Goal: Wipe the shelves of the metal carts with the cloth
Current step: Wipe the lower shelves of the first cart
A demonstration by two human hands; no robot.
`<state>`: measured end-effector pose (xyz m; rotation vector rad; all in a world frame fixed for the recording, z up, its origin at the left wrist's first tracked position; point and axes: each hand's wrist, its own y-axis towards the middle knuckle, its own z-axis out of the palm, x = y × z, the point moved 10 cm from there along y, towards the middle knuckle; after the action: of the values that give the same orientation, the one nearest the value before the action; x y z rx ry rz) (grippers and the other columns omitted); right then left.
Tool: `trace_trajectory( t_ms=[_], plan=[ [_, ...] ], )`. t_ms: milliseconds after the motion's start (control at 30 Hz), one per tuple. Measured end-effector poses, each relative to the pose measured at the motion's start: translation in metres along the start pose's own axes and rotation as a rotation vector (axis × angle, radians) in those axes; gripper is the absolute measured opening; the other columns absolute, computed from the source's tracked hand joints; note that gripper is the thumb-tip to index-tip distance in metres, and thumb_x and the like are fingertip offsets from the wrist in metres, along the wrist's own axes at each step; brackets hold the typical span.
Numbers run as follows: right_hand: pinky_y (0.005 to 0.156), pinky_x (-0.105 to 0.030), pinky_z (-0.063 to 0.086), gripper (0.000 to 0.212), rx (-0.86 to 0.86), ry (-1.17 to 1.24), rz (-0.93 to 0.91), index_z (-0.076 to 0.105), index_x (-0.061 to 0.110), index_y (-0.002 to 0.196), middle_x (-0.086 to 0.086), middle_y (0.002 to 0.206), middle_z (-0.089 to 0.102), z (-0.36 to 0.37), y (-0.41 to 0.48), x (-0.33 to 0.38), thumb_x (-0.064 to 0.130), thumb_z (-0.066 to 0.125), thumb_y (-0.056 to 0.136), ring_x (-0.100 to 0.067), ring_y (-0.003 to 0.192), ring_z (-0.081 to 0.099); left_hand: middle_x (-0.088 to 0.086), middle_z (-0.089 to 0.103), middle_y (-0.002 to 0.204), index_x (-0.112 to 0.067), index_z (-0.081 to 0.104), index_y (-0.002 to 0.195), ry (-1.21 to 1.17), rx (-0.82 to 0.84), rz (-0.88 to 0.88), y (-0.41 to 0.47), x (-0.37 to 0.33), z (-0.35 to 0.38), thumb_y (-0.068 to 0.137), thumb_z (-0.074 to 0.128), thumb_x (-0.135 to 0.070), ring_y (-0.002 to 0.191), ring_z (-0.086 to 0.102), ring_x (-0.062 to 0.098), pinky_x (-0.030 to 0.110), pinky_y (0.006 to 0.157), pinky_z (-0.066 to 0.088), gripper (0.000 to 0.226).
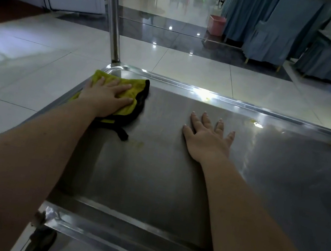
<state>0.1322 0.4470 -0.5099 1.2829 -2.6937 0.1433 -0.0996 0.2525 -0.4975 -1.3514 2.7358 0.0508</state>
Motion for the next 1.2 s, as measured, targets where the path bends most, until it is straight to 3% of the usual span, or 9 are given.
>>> trace_trajectory(
  t_ms=[167, 367, 567, 700, 800, 933, 1100, 1200],
  plan=[
    [0.113, -0.063, -0.012, 0.06, 0.021, -0.033, 0.016, -0.001, 0.043, 0.153, 0.008, 0.163, -0.008, 0.003, -0.003, 0.001, 0.062, 0.011, 0.097, -0.032, 0.148, -0.013, -0.009, 0.007, 0.163, -0.056, 0.011, 0.146, 0.037, 0.031, -0.055, -0.002, -0.025, 0.004, 0.09, 0.024, -0.072, 0.147, 0.001, 0.041, 0.059, 0.115, -0.005, 0.06],
    [0.113, -0.063, -0.009, 0.055, 0.026, -0.034, 0.025, -0.003, 0.041, 0.153, 0.009, 0.163, -0.008, -0.001, -0.009, -0.002, 0.049, 0.013, 0.101, -0.031, 0.149, -0.013, -0.013, 0.0, 0.163, -0.06, 0.006, 0.145, 0.0, 0.071, 0.239, -0.024, -0.177, 0.02, 0.094, 0.023, -0.063, 0.148, -0.006, 0.037, 0.061, 0.114, -0.009, 0.054],
    [0.115, -0.059, -0.009, 0.055, 0.008, 0.012, 0.009, 0.004, 0.043, 0.153, 0.011, 0.163, -0.004, -0.003, -0.012, -0.003, 0.055, 0.016, 0.1, -0.028, 0.15, -0.009, -0.013, 0.005, 0.163, -0.055, 0.012, 0.148, -0.044, 0.048, 0.198, -0.018, -0.109, 0.009, 0.09, 0.03, -0.071, 0.149, 0.001, 0.029, 0.05, 0.119, -0.002, 0.062],
    [0.116, -0.058, -0.008, 0.055, 0.004, 0.015, 0.032, 0.009, 0.044, 0.153, 0.013, 0.163, -0.001, -0.002, -0.01, -0.003, 0.056, 0.019, 0.1, -0.027, 0.15, -0.007, -0.01, 0.009, 0.163, -0.053, 0.015, 0.148, -0.011, 0.024, 0.045, -0.017, -0.006, -0.003, 0.09, 0.029, -0.072, 0.149, 0.005, 0.028, 0.051, 0.118, 0.003, 0.062],
    [0.115, -0.06, -0.008, 0.056, -0.01, 0.007, 0.034, 0.01, 0.044, 0.153, 0.012, 0.163, 0.0, -0.003, -0.012, 0.0, 0.056, 0.02, 0.1, -0.028, 0.15, -0.006, -0.008, 0.009, 0.163, -0.053, 0.014, 0.148, 0.033, 0.004, 0.033, -0.028, 0.023, -0.002, 0.09, 0.024, -0.072, 0.149, 0.005, 0.028, 0.053, 0.118, 0.002, 0.062],
    [0.112, -0.064, -0.007, 0.057, -0.036, -0.014, 0.038, 0.013, 0.042, 0.153, 0.011, 0.163, 0.005, -0.005, -0.017, 0.004, 0.055, 0.022, 0.098, -0.032, 0.15, -0.002, -0.009, 0.004, 0.163, -0.056, 0.005, 0.147, 0.032, 0.034, 0.022, -0.049, -0.014, 0.003, 0.09, 0.02, -0.073, 0.148, -0.001, 0.037, 0.058, 0.115, -0.006, 0.062],
    [0.11, -0.071, -0.001, 0.054, -0.064, 0.002, 0.039, 0.027, 0.037, 0.151, 0.007, 0.162, 0.019, -0.014, -0.023, 0.009, 0.049, 0.029, 0.099, -0.032, 0.148, 0.01, -0.014, -0.001, 0.162, -0.061, 0.0, 0.144, -0.001, 0.024, 0.296, -0.112, -0.126, 0.023, 0.083, 0.015, -0.078, 0.148, -0.005, 0.036, 0.059, 0.114, -0.008, 0.065],
    [0.111, -0.071, 0.002, 0.051, -0.045, 0.026, 0.024, 0.028, 0.032, 0.151, 0.004, 0.161, 0.021, -0.016, -0.033, 0.015, 0.042, 0.029, 0.101, -0.028, 0.148, 0.013, -0.015, 0.0, 0.162, -0.064, 0.001, 0.142, -0.061, 0.031, 0.288, -0.119, -0.128, 0.023, 0.081, 0.016, -0.08, 0.149, -0.005, 0.032, 0.058, 0.114, -0.009, 0.065]
  ],
)
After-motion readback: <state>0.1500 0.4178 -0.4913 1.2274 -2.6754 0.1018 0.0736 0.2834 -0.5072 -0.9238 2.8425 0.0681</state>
